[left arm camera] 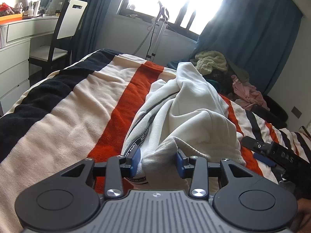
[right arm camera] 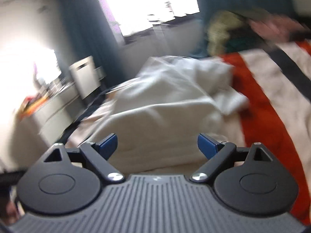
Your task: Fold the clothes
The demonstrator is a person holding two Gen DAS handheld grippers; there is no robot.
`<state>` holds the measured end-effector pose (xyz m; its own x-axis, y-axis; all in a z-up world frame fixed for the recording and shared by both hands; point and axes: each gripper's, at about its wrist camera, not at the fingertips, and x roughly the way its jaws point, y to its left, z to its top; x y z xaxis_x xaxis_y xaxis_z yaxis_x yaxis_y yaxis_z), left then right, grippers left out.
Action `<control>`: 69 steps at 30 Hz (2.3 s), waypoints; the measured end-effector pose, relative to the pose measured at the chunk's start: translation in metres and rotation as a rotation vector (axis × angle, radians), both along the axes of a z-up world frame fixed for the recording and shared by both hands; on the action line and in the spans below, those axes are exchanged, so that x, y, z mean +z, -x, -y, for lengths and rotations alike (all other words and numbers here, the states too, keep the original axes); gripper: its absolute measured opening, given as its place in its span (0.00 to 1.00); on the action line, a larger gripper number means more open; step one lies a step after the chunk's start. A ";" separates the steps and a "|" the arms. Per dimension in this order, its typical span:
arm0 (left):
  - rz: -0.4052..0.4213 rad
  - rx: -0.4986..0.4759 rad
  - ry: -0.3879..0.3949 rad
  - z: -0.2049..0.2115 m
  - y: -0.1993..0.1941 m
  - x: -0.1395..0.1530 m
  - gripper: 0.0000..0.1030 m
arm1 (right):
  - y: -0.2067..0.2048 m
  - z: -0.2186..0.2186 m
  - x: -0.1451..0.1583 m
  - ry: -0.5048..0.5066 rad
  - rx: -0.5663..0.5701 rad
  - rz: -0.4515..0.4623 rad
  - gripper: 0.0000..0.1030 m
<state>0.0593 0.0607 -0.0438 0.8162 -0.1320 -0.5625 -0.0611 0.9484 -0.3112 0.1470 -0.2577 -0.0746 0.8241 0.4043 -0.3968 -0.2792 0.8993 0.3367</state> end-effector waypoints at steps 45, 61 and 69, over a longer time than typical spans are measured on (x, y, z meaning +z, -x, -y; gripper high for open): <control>0.053 -0.254 -0.598 0.099 0.004 -0.041 0.70 | -0.058 0.078 -0.073 0.070 -0.614 -0.185 0.87; 0.112 0.147 -0.476 0.026 0.023 0.013 0.85 | 0.034 0.082 0.011 0.102 -0.587 -0.038 0.88; -0.058 0.062 -0.122 -0.025 0.032 0.018 0.83 | 0.064 0.084 0.008 -0.005 -0.421 -0.233 0.88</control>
